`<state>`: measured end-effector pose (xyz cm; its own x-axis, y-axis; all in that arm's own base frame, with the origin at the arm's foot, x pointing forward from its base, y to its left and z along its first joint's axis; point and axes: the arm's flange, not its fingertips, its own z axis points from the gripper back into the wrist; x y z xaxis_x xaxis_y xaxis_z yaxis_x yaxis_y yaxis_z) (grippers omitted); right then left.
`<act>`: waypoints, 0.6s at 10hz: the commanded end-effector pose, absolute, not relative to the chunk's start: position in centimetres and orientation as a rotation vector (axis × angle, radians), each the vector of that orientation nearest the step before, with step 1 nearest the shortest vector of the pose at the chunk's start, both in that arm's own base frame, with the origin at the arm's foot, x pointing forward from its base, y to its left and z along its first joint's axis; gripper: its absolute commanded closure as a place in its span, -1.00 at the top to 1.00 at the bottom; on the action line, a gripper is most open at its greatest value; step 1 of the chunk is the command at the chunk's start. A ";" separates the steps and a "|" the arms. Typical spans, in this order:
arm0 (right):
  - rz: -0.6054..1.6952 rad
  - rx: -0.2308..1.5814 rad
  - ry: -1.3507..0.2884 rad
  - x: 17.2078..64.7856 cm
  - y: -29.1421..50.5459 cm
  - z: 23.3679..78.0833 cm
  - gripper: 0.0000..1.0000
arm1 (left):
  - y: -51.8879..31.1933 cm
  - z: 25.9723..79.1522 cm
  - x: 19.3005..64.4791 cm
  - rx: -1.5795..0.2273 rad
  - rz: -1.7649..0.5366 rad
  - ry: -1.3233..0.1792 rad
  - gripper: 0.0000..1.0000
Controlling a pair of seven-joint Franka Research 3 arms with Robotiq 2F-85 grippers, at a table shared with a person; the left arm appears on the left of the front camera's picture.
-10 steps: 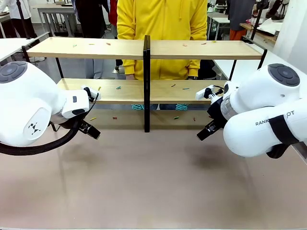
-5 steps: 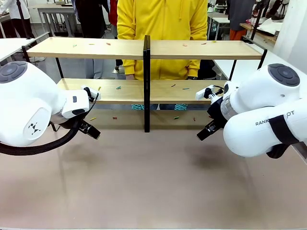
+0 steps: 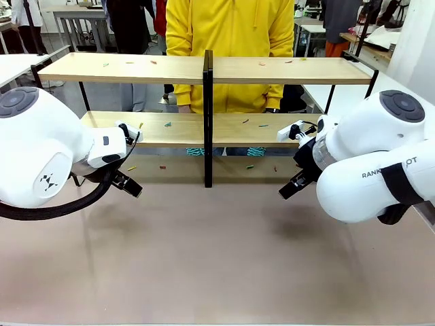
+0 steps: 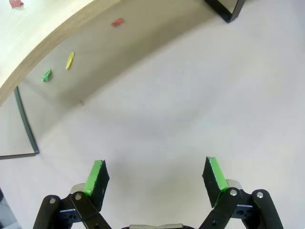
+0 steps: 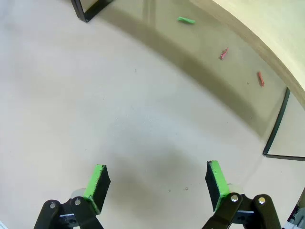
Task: Clean the shelves.
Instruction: Pick up the Duster when the human hands it over.
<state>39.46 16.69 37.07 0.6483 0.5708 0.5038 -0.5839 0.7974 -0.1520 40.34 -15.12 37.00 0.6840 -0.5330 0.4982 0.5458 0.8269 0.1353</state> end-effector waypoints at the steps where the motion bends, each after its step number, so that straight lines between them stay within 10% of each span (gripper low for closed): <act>1: 0.644 0.060 -0.613 37.9 15.3 39.9 1.00 | -13.6 39.3 37.7 -0.035 -0.703 -0.572 1.00; 6: 0.542 0.145 -0.903 27.3 3.7 57.4 1.00 | 1.3 52.0 19.8 -0.440 -0.986 -1.037 1.00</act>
